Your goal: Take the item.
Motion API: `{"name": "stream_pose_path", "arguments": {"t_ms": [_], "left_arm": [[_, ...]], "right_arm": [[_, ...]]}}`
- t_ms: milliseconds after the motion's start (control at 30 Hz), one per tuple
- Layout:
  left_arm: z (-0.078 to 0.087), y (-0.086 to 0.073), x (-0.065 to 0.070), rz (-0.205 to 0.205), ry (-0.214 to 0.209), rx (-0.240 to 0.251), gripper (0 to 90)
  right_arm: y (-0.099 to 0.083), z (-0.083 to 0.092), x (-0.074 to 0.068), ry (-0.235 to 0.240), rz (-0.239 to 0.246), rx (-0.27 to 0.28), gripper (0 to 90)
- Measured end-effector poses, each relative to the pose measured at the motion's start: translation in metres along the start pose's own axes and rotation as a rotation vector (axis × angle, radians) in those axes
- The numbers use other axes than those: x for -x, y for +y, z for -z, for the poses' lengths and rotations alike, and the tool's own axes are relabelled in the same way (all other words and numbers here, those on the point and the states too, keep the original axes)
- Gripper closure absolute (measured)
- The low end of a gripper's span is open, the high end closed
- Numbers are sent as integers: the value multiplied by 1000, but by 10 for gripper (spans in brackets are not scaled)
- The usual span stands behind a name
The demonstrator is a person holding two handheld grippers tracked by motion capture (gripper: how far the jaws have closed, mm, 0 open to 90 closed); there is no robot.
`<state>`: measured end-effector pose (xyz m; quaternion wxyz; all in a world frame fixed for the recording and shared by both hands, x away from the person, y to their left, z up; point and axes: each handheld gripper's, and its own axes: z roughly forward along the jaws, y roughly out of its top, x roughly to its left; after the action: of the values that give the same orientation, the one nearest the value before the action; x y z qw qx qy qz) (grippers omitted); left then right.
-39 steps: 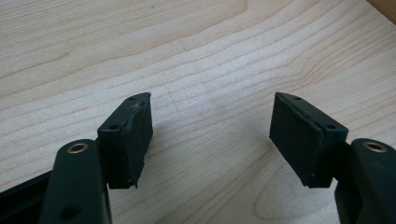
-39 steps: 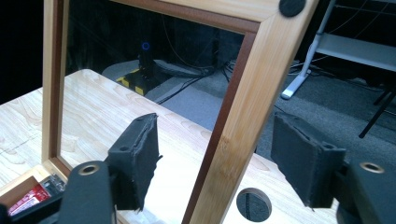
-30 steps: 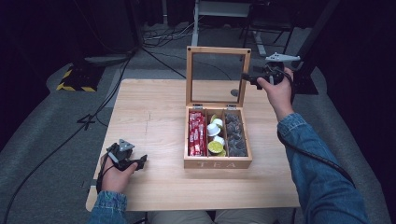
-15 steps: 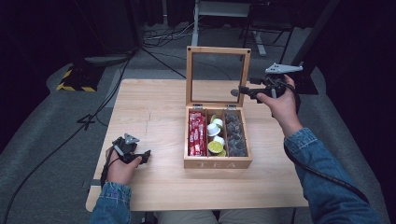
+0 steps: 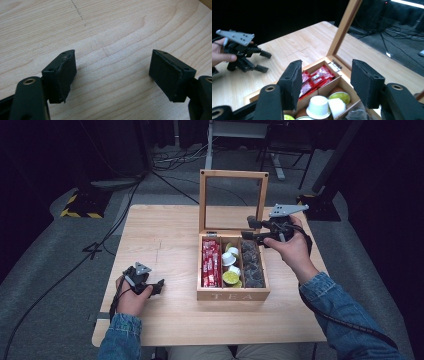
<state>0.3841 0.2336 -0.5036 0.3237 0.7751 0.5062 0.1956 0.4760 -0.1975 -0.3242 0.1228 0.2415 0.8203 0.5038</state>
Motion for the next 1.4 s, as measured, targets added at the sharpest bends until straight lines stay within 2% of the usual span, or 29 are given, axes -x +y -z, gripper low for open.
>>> {"name": "stream_pose_path", "arguments": {"t_ms": [233,333,567,600,633,733,933,1267,1400], "left_arm": [[0,0,0,11,12,-7,175],[0,0,0,17,14,-9,164],[-1,1,-1,9,7,-11,155],[-1,1,-1,9,7,-11,155],[-1,1,-1,8,7,-10,155],[-1,1,-1,7,5,-11,155],[-1,1,-2,4,3,-9,154],[-1,1,-2,3,2,-10,154],[-1,1,-2,0,0,-10,154]], "right_arm": [[-9,-8,-12,35,-10,-18,438],[-16,-13,-18,68,-11,-34,480],[-25,-26,-29,76,23,-48,471],[-26,-28,-30,80,22,-42,464],[-28,-30,-32,80,1,-53,462],[-31,-36,-35,80,21,-61,435],[-37,-53,-44,116,-2,-112,420],[-44,-76,-55,126,-9,-168,405],[-49,-87,-59,138,-25,-208,409]]}}
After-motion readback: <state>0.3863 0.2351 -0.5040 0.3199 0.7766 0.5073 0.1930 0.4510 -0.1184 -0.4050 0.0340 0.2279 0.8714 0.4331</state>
